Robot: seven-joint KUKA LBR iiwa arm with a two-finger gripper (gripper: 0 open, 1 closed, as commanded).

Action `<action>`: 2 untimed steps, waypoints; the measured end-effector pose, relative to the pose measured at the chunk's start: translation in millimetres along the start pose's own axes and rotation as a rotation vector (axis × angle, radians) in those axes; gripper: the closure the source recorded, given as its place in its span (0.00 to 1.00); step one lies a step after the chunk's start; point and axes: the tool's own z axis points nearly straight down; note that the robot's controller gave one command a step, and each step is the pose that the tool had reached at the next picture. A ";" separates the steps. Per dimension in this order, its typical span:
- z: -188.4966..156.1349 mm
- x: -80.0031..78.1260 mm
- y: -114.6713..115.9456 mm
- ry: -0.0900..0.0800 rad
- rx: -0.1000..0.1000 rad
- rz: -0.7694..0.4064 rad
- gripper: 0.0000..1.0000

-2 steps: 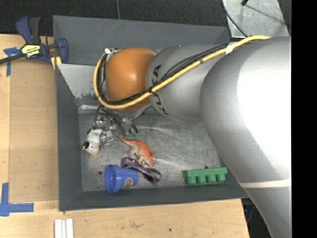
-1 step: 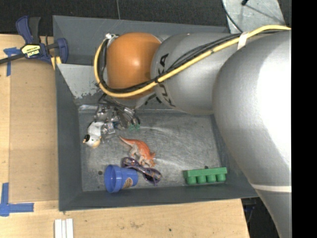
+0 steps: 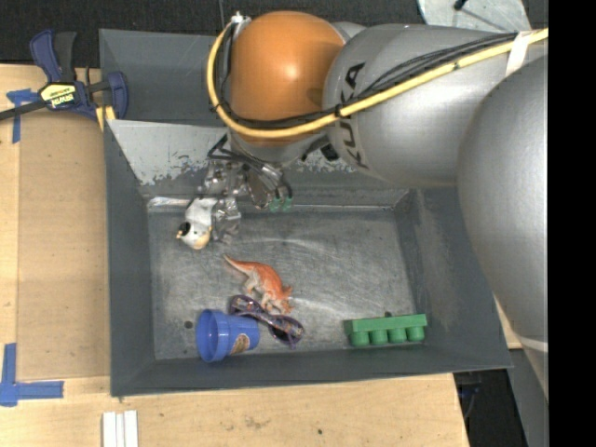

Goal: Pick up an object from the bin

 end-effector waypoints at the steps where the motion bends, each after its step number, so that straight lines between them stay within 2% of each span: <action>1: -28.8 0.8 -2.2 -0.009 0.004 0.010 1.00; 2: -29.2 1.9 6.3 -0.005 0.002 0.007 1.00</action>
Offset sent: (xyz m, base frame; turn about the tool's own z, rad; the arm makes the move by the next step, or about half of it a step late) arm -0.0113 -0.0130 0.0537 0.0132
